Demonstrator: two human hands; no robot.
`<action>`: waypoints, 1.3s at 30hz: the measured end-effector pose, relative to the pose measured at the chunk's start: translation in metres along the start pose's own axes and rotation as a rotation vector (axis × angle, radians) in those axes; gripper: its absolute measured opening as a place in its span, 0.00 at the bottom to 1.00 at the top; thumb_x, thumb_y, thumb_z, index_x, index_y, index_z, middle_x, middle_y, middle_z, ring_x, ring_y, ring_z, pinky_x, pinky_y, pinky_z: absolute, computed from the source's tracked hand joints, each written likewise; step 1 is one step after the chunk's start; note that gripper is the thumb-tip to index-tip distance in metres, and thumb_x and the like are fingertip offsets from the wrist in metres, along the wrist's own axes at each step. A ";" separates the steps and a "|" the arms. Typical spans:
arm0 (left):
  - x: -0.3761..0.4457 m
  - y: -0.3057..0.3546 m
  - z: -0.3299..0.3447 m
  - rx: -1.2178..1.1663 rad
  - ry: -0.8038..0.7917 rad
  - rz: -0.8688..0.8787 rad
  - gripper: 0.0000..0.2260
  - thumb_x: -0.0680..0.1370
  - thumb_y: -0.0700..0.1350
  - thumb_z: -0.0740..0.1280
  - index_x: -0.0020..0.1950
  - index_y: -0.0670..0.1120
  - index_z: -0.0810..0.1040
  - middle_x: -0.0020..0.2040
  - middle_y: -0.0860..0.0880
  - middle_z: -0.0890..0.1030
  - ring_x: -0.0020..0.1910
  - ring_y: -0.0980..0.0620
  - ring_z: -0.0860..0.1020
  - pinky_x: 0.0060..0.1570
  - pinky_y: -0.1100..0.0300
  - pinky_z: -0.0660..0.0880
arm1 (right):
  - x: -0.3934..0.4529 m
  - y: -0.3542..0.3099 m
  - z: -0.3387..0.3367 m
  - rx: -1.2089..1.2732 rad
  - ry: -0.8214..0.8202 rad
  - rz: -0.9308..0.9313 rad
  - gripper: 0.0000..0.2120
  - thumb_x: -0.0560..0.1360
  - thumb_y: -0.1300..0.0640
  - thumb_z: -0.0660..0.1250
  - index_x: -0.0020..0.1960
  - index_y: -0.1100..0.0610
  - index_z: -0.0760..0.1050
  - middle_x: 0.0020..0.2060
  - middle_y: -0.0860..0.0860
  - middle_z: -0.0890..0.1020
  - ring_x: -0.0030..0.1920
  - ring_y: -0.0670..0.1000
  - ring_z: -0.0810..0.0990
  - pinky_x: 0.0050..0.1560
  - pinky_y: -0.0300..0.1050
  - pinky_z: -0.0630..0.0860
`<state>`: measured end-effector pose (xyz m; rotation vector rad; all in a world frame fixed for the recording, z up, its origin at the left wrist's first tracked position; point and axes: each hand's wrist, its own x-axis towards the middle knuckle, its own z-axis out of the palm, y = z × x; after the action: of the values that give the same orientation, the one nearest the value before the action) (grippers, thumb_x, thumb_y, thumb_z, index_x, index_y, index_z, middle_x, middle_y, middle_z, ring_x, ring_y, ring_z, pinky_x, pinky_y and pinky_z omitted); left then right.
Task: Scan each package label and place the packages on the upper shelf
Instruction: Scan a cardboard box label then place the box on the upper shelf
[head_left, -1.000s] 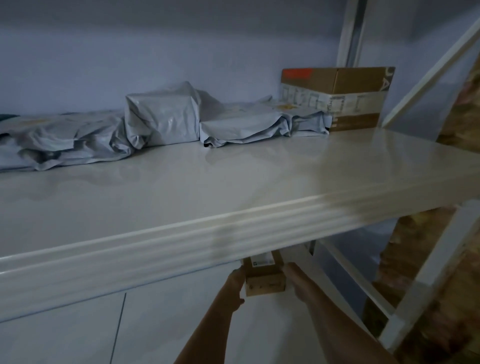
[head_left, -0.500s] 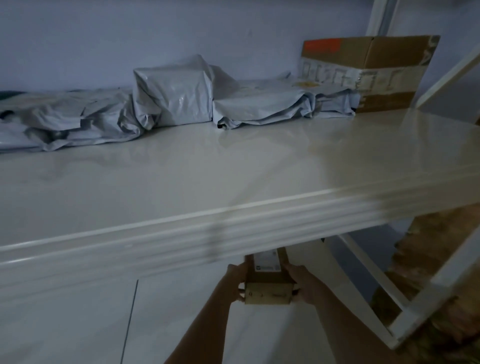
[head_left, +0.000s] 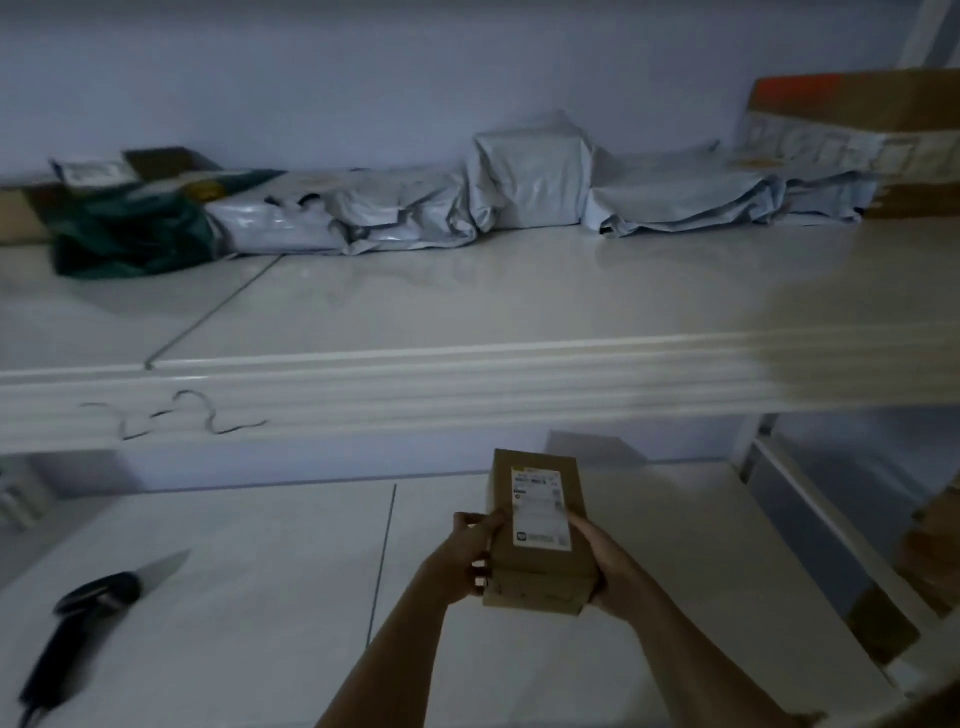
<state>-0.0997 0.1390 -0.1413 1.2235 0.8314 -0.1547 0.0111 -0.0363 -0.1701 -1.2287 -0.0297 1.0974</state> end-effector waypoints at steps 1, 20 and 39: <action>-0.011 -0.002 -0.017 -0.013 -0.005 0.010 0.30 0.70 0.61 0.74 0.64 0.51 0.64 0.59 0.40 0.76 0.57 0.40 0.78 0.56 0.43 0.78 | 0.001 0.004 0.017 -0.019 -0.018 -0.013 0.27 0.73 0.40 0.73 0.67 0.53 0.79 0.62 0.59 0.82 0.63 0.62 0.81 0.68 0.65 0.73; -0.164 -0.086 -0.394 -0.041 0.782 0.197 0.14 0.80 0.42 0.61 0.64 0.36 0.71 0.47 0.37 0.76 0.47 0.40 0.76 0.46 0.52 0.73 | 0.033 0.133 0.374 -0.225 0.192 -0.163 0.33 0.67 0.44 0.78 0.66 0.52 0.69 0.55 0.56 0.82 0.52 0.58 0.82 0.49 0.56 0.82; -0.081 -0.085 -0.556 0.506 0.550 -0.209 0.27 0.77 0.47 0.70 0.71 0.36 0.67 0.66 0.37 0.74 0.65 0.41 0.75 0.65 0.49 0.74 | 0.160 0.161 0.497 -0.441 0.292 -0.154 0.47 0.63 0.35 0.76 0.74 0.38 0.53 0.66 0.58 0.73 0.65 0.63 0.73 0.59 0.64 0.79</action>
<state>-0.4676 0.5670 -0.2068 1.6859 1.4613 -0.2098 -0.2852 0.4230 -0.1751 -1.7431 -0.1477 0.7896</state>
